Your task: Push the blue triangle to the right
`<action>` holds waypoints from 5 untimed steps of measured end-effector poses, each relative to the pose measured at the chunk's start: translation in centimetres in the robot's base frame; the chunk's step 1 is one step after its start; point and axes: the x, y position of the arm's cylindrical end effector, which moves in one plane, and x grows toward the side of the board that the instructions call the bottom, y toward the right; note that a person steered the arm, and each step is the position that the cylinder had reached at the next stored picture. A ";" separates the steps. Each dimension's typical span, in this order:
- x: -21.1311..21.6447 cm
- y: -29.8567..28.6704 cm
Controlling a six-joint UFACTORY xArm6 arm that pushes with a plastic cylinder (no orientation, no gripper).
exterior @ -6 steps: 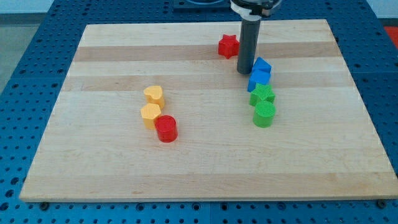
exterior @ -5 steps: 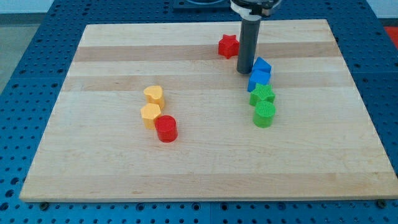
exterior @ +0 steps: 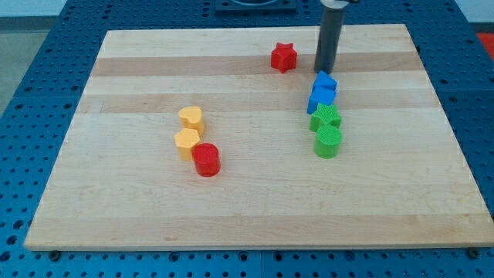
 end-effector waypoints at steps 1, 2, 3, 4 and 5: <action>0.4 1.5; 2.6 1.5; 3.7 1.6; 3.8 1.0; 3.8 -0.8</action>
